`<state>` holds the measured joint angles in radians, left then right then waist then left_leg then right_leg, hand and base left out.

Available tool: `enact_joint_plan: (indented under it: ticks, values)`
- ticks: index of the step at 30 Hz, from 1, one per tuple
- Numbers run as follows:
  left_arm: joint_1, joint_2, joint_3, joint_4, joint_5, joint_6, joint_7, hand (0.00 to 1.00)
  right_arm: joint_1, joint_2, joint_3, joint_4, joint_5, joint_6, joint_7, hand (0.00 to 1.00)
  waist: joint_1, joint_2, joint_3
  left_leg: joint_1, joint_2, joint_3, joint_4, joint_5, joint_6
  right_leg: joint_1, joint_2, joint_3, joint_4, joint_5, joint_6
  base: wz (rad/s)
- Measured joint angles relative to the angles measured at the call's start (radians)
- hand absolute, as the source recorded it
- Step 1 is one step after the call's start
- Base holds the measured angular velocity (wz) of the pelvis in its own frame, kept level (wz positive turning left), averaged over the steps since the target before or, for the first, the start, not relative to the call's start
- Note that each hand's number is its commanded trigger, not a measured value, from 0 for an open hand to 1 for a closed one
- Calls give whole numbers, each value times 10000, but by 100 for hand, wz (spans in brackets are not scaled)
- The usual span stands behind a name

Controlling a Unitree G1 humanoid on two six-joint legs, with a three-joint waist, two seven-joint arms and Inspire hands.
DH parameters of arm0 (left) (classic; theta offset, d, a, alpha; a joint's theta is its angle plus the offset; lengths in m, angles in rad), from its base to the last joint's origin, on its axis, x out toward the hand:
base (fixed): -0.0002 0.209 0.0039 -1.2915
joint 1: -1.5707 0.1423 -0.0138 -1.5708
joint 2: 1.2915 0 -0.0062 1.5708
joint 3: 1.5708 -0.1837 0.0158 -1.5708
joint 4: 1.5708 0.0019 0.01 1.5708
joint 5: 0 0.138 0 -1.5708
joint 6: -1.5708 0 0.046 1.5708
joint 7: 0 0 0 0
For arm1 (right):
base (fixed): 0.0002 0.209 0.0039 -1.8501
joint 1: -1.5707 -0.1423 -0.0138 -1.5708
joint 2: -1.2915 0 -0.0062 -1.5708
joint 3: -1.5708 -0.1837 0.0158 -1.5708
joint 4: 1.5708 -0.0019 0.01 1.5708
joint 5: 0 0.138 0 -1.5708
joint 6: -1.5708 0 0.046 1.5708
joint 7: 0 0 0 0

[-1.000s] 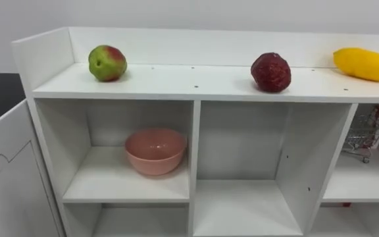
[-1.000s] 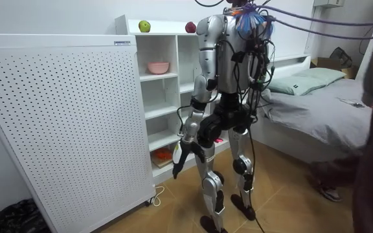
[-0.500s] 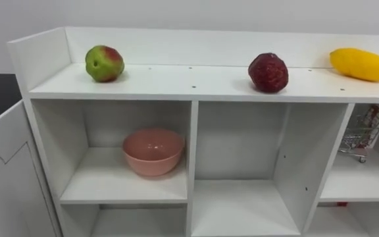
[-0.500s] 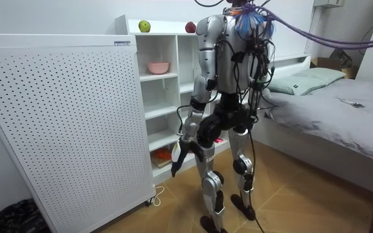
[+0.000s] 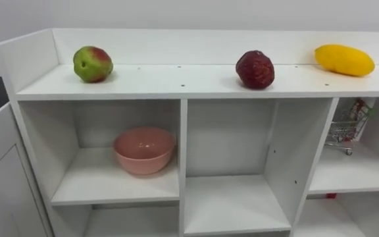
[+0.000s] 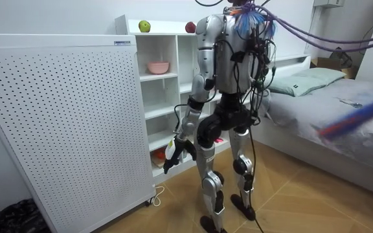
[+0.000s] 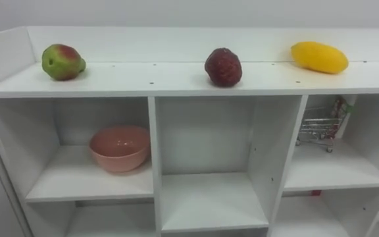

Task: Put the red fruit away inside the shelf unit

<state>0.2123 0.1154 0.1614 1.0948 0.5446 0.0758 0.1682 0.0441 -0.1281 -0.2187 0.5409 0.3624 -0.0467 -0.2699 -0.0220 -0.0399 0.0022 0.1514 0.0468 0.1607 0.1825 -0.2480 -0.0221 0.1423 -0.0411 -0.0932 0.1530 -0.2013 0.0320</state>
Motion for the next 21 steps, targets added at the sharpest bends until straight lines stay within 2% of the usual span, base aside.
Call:
enact_joint_plan:
  ticks: [2,6,9,11,14,16,21]
  values:
    - [177,-7,-185,6,-28,-5,81,0,-5,0,3,-1033,-479,25,-483,0,11,-59,-16,19,-7,-7,-49,0,0,15,-3,1,14,3,-2,-8]
    - [308,-33,-208,-70,-33,40,155,0,-27,-2,-12,-2804,-660,9,-1242,0,22,-47,-17,23,-14,-41,-129,0,0,-53,3,44,-7,5,-1,-7]
    - [369,-32,-493,-145,6,34,152,0,-155,-3,119,-4305,-1859,-259,-1745,0,102,58,-10,-21,-14,-19,-147,0,0,-169,15,112,-4,5,-1,-8]
    - [408,-31,-668,-143,30,9,146,0,-428,-14,195,-4682,-2400,-401,-1766,0,83,124,-6,-20,-13,-80,-150,0,0,-168,21,86,-6,5,-1,-10]
    - [366,-33,-686,-154,53,-146,140,0,-738,-32,336,-5340,-2942,-503,-1864,0,100,209,-46,-16,-12,-139,-159,0,0,-166,26,84,-9,5,-1,-2]
    - [318,-31,-687,-172,52,-160,140,0,-827,-46,430,-5604,-2964,-671,-1907,0,104,220,-47,-11,-12,-272,-161,0,0,-151,32,69,-9,5,-1,2]
    - [294,4,-1023,-234,47,-178,41,0,-1050,-55,553,-5747,-2957,-696,-1942,0,265,173,-30,-11,-12,-318,-179,0,0,-164,34,25,0,5,-1,0]
